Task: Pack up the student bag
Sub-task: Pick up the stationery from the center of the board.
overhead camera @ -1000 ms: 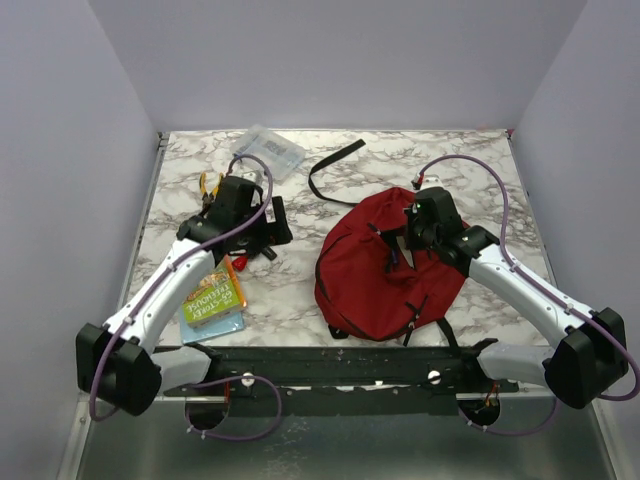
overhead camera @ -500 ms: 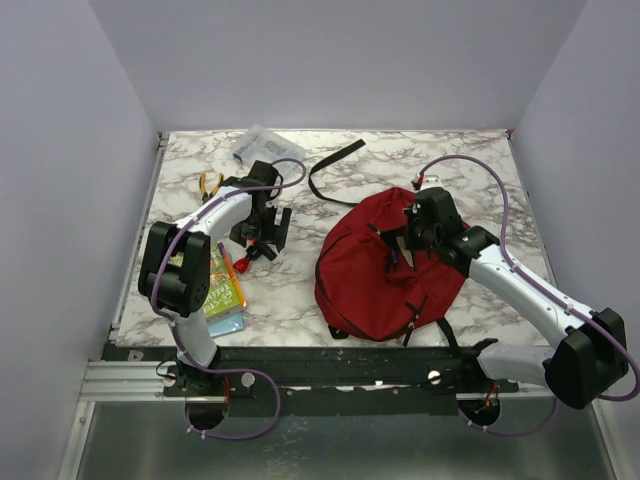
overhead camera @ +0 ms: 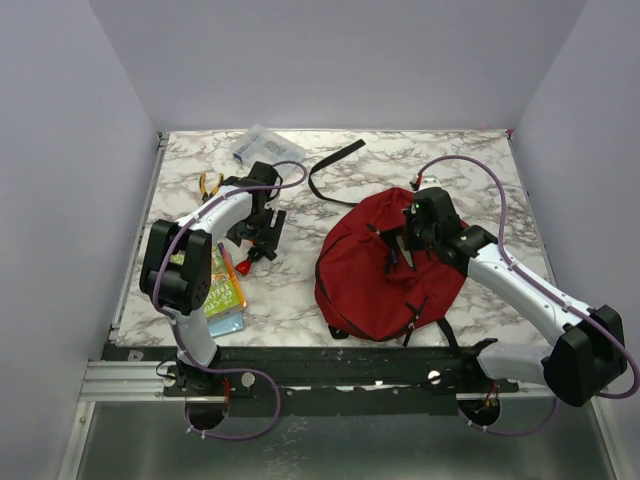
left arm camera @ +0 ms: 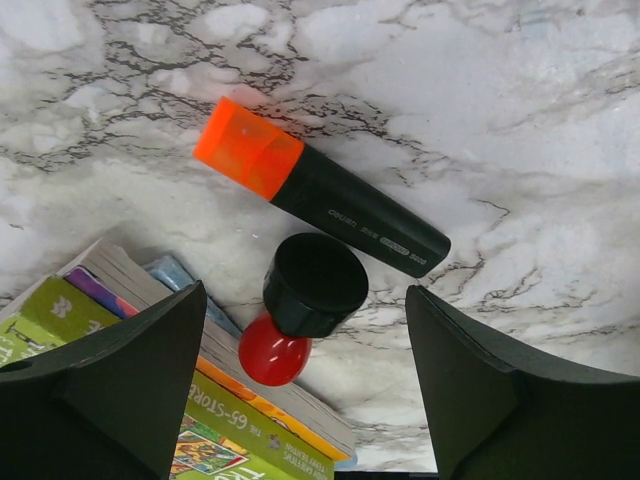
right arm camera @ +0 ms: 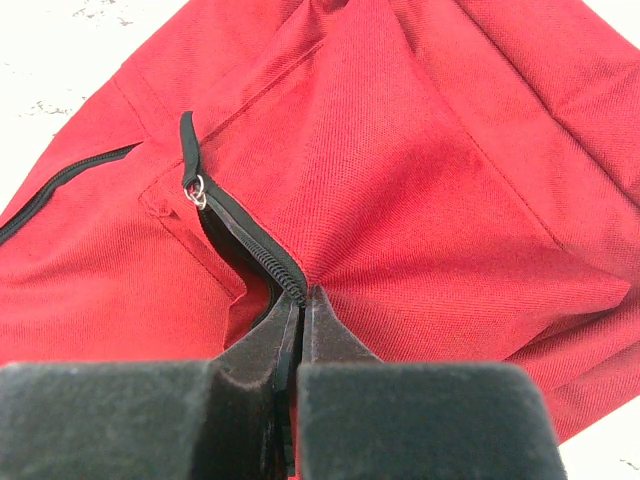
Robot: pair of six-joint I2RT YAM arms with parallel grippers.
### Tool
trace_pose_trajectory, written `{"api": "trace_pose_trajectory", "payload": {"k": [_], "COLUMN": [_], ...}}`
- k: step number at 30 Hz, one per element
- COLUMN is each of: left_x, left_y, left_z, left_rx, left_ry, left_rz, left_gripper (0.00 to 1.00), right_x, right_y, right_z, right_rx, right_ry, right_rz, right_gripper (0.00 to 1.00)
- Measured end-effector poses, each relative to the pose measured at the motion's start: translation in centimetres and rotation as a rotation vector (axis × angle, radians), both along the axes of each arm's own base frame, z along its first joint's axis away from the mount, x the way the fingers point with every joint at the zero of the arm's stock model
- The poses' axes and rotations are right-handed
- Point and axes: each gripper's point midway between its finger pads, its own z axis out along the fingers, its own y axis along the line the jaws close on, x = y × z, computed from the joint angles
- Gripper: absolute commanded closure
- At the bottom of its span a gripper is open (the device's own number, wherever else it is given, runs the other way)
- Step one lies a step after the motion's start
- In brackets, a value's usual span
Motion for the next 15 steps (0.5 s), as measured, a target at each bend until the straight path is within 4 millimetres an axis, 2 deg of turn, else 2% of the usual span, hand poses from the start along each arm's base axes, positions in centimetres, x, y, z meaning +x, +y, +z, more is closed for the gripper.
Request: {"api": "trace_pose_trajectory", "payload": {"k": [4,10,13,15], "left_x": [-0.5,-1.0,-1.3,-1.5], "left_y": [-0.5,-0.7,-0.7,-0.7], "left_z": [-0.3,-1.5,-2.1,-2.2], "left_rx": [-0.026,-0.035,-0.028,-0.025], "left_ry": [0.028,0.077,0.102,0.111], "left_rz": [-0.008,-0.010,-0.009,-0.010], "left_gripper": [0.24,0.39,0.44,0.52], "right_x": [0.0,0.0,0.0,0.0], "right_y": [0.0,0.0,0.0,0.0], "right_z": [0.0,0.0,0.0,0.0], "right_rx": [-0.001,-0.001,-0.001,-0.001], "right_ry": [0.001,0.001,0.001,0.001], "right_rz": [0.000,0.000,0.000,0.000], "right_gripper": [0.99,0.99,1.00,0.99]}}
